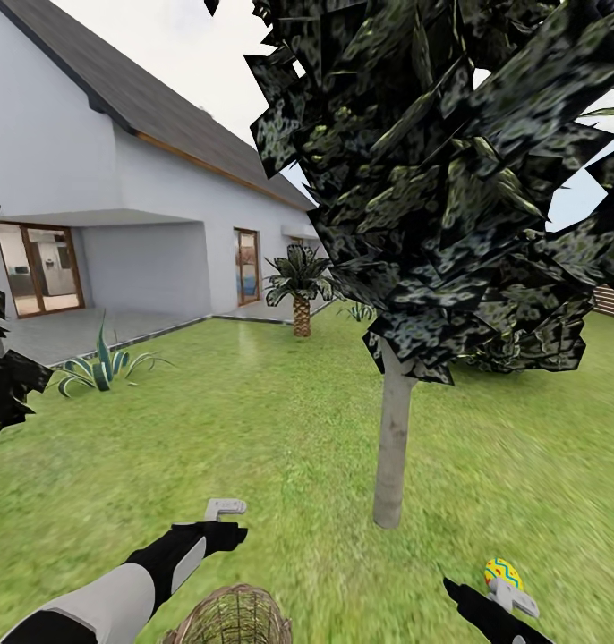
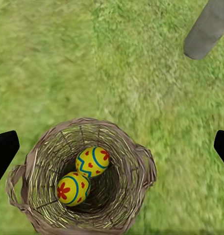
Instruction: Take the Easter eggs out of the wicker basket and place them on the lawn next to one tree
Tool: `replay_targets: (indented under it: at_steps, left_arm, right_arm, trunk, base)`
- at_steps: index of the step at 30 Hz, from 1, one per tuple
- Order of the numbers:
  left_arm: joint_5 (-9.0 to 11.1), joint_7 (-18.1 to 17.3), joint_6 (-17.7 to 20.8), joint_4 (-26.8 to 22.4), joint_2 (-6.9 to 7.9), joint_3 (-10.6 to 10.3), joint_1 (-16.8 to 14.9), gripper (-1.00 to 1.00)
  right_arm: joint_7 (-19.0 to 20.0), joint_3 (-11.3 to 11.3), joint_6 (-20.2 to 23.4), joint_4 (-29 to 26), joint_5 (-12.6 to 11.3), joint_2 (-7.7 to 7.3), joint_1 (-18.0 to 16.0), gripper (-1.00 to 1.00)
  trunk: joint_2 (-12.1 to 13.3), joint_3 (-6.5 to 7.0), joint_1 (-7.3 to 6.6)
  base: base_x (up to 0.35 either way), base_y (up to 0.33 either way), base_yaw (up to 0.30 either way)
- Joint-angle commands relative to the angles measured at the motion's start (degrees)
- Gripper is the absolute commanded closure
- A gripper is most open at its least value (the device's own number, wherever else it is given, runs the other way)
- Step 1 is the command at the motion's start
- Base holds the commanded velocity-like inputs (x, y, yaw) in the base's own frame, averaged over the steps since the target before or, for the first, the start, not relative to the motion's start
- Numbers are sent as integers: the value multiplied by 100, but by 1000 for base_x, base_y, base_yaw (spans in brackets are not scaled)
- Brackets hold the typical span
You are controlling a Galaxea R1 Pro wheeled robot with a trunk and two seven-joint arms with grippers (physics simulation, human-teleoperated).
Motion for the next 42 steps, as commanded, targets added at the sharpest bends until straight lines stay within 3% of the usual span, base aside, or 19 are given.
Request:
replay_targets:
  at_steps: [1,4,12,23,42]
  left_arm:
    - [57,1,25,-6,2,-34,-1,-100]
    - [55,6,26,-6,4,-34,-1,-100]
    - [54,16,21,-6,-1,-34,-1,-100]
    - [45,21,27,-1,-3,-34,-1,-100]
    - [37,26,30,3,-3,-34,-1,-100]
  right_arm:
    - [27,-26,38,-5,-39,2,1,-100]
    - [30,-26,38,-5,-38,2,0,-100]
    - [34,-28,38,-5,-31,2,1,-100]
    - [88,-50,38,-8,-40,-4,0,-100]
    - [110,-57,-22,-30,-98,-15,2,-100]
  trunk:
    - [-3,-2,2]
    - [-3,-2,2]
    - [-324,-146,177]
    - [-324,-146,177]
    - [-1086,-487,595]
  base:
    - [1,0,0]
    - [0,0,0]
    - [0,0,0]
    - [0,0,0]
    - [0,0,0]
